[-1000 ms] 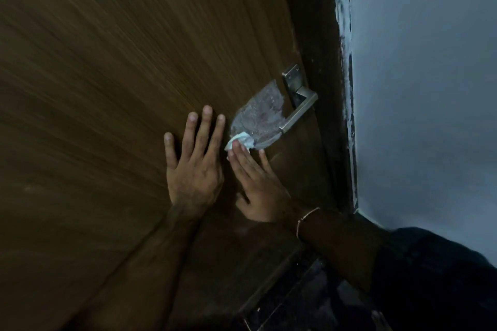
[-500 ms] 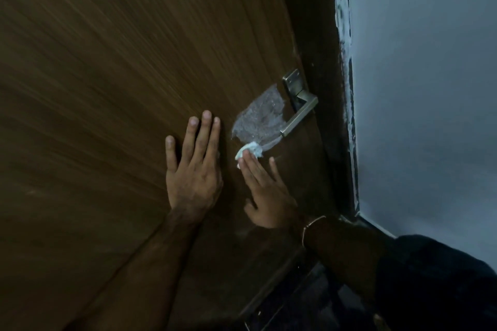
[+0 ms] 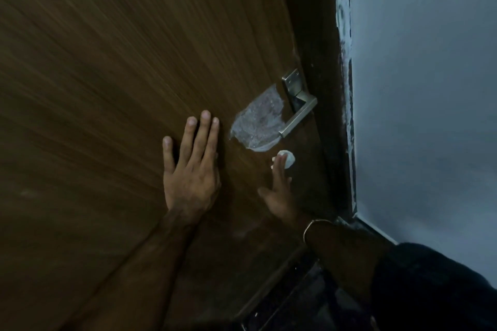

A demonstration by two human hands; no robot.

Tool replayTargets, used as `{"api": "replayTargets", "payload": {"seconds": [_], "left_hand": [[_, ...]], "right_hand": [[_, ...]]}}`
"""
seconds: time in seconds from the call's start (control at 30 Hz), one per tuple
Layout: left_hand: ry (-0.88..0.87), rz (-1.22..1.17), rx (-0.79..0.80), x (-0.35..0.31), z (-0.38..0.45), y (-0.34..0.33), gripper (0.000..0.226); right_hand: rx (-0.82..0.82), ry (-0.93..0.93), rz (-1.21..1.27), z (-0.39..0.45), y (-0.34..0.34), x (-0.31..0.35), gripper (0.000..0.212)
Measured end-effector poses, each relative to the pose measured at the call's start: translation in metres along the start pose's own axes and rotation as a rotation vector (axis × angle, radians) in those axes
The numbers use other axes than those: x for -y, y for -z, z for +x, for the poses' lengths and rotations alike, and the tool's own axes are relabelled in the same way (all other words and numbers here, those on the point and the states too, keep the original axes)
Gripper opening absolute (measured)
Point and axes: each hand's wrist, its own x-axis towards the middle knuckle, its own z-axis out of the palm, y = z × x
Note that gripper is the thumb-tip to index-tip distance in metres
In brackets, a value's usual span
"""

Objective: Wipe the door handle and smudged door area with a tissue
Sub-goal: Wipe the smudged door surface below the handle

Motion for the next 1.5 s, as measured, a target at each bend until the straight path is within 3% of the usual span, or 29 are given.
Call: {"api": "replayTargets", "payload": {"seconds": [0.2, 0.4, 0.53, 0.67, 0.8, 0.93, 1.1, 1.27, 1.37, 1.5], "left_hand": [[-0.006, 0.015, 0.016, -0.001, 0.001, 0.001, 0.07], [-0.016, 0.008, 0.012, 0.0, 0.001, 0.003, 0.07], [0.003, 0.015, 0.002, -0.002, 0.0, 0.001, 0.071], [-0.014, 0.013, 0.013, -0.002, 0.002, 0.002, 0.071], [0.008, 0.008, 0.007, -0.002, 0.001, 0.002, 0.072], [-0.029, -0.003, 0.021, 0.0, 0.006, 0.004, 0.071], [0.001, -0.02, 0.026, 0.0, 0.001, 0.002, 0.073], [-0.006, -0.016, 0.03, 0.0, 0.002, 0.001, 0.073], [0.016, 0.013, -0.002, -0.001, 0.0, 0.0, 0.074], [0.0, 0.004, -0.003, -0.001, 0.001, -0.001, 0.075]], "right_hand": [[-0.01, 0.332, -0.212, -0.013, -0.005, 0.019, 0.11], [-0.065, 0.041, -0.092, 0.022, 0.04, 0.029, 0.1], [-0.005, 0.177, -0.107, 0.005, 0.042, 0.024, 0.102], [-0.059, -0.032, 0.052, 0.019, 0.049, 0.03, 0.1], [-0.062, 0.113, 0.067, 0.004, 0.04, 0.031, 0.091], [-0.111, -0.011, 0.115, 0.016, 0.051, 0.042, 0.095], [-0.063, 0.183, 0.062, -0.007, 0.035, 0.038, 0.099], [-0.124, 0.116, 0.117, -0.002, 0.027, 0.047, 0.096], [-0.026, 0.295, -0.006, -0.02, 0.011, 0.04, 0.097], [-0.116, 0.211, -0.175, -0.011, 0.01, 0.039, 0.093]]}}
